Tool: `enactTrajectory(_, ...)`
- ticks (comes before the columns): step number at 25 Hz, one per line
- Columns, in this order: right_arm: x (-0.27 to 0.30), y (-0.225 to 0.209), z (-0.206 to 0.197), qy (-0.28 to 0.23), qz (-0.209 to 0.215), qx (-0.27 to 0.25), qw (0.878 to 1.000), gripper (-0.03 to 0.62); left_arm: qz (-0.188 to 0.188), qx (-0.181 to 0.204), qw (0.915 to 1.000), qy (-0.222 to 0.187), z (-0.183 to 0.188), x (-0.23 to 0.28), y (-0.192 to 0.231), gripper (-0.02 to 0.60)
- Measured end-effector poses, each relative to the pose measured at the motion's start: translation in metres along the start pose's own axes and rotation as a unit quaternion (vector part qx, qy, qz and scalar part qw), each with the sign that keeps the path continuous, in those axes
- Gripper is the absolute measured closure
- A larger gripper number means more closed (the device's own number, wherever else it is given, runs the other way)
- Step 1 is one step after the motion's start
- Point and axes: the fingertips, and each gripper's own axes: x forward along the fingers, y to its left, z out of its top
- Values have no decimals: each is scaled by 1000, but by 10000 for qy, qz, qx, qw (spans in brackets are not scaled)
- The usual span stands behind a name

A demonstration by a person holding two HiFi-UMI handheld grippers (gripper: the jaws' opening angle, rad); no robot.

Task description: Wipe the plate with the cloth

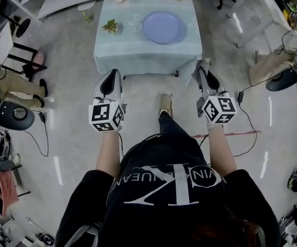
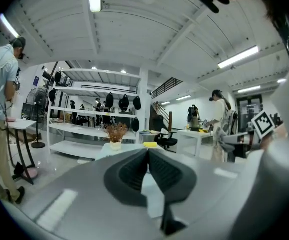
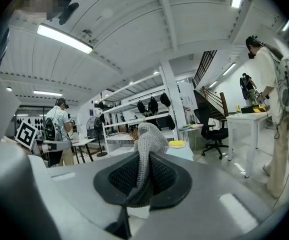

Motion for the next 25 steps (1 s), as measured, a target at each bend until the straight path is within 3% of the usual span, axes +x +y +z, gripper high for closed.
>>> enactTrajectory(25, 181, -91, -37, 839, 329, 230, 9957, 551, 22, -229, 9965, 800, -38, 201, 16, 581)
